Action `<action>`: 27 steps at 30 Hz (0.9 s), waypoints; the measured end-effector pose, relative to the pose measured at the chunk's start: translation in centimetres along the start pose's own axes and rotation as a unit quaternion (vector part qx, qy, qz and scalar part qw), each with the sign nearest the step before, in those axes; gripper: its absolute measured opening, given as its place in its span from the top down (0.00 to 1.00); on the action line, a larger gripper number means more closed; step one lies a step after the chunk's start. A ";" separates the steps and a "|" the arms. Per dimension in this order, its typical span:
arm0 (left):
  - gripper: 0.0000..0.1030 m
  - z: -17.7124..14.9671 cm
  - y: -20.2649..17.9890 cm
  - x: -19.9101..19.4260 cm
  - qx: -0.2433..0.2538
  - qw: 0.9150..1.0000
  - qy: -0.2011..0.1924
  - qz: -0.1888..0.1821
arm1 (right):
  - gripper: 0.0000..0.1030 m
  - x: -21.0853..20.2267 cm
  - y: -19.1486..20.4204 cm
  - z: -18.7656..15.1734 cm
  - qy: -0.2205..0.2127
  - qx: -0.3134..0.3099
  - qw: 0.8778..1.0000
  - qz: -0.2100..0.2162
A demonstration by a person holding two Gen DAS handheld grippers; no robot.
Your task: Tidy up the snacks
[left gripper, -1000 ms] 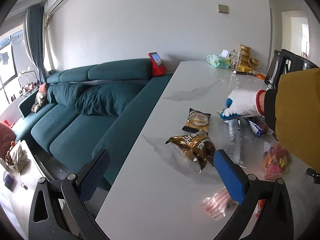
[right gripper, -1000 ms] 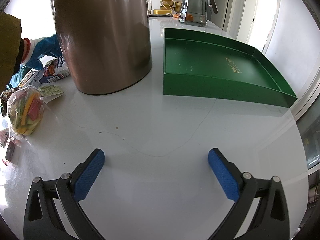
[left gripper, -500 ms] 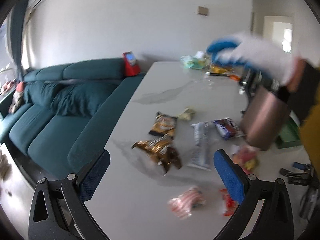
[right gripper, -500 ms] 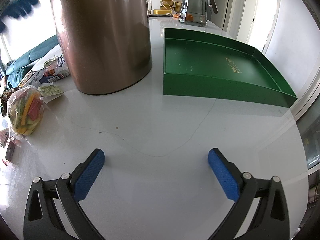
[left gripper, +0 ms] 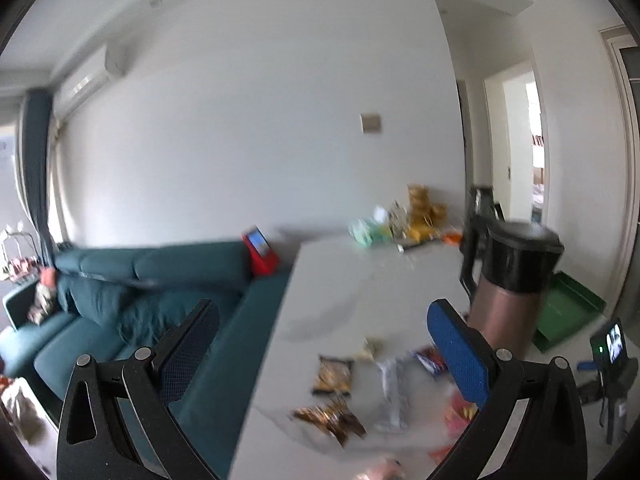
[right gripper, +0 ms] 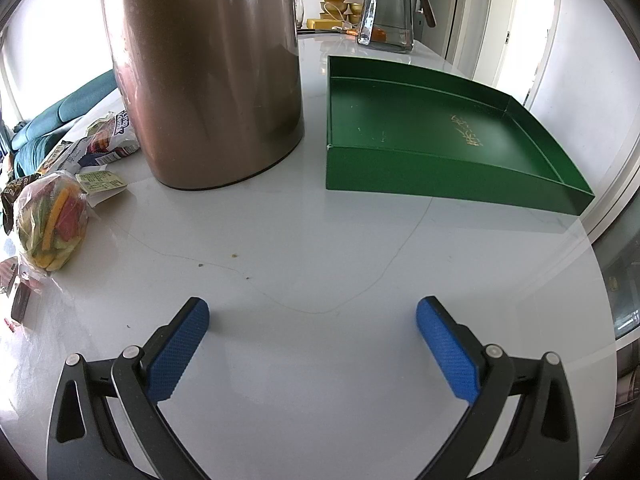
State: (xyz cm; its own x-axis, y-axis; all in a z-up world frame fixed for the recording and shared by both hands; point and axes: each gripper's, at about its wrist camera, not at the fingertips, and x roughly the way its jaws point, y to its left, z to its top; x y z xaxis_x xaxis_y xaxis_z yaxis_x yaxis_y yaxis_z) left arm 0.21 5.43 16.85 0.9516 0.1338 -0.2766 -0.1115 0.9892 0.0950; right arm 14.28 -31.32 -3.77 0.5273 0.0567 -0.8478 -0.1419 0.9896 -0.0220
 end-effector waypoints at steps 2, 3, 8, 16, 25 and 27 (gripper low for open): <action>0.01 1.0 0.6 -0.3 -0.007 1.000 -0.002 -0.009 | 0.00 0.0 0.0 0.0 0.000 0.000 1.000 0.000; 0.01 1.4 0.9 -0.3 -0.012 1.000 0.003 -0.014 | 0.00 0.0 0.0 0.0 0.000 0.000 1.000 0.000; 0.01 2.6 1.5 -1.5 -0.032 0.999 0.005 -0.019 | 0.00 0.0 0.0 0.0 0.000 0.000 1.000 0.000; 0.01 3.5 0.1 -4.5 -0.023 0.997 0.005 0.069 | 0.00 0.0 0.0 0.0 0.000 0.000 1.000 0.000; 0.01 2.3 -1.5 -6.2 -0.026 0.993 0.023 0.114 | 0.00 0.0 0.0 0.0 0.000 0.000 1.000 0.000; 0.01 2.8 -1.5 -7.2 -0.035 0.991 0.004 0.128 | 0.00 0.0 0.0 0.0 0.000 0.000 1.000 0.000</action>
State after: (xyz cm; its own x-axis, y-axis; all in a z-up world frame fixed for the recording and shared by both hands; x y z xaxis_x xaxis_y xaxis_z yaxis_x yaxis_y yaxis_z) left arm -5.65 2.80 21.39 0.8871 0.3811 -0.2602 -0.3689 0.9245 0.0965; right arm 14.28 -31.32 -3.77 0.5273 0.0566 -0.8478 -0.1419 0.9896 -0.0222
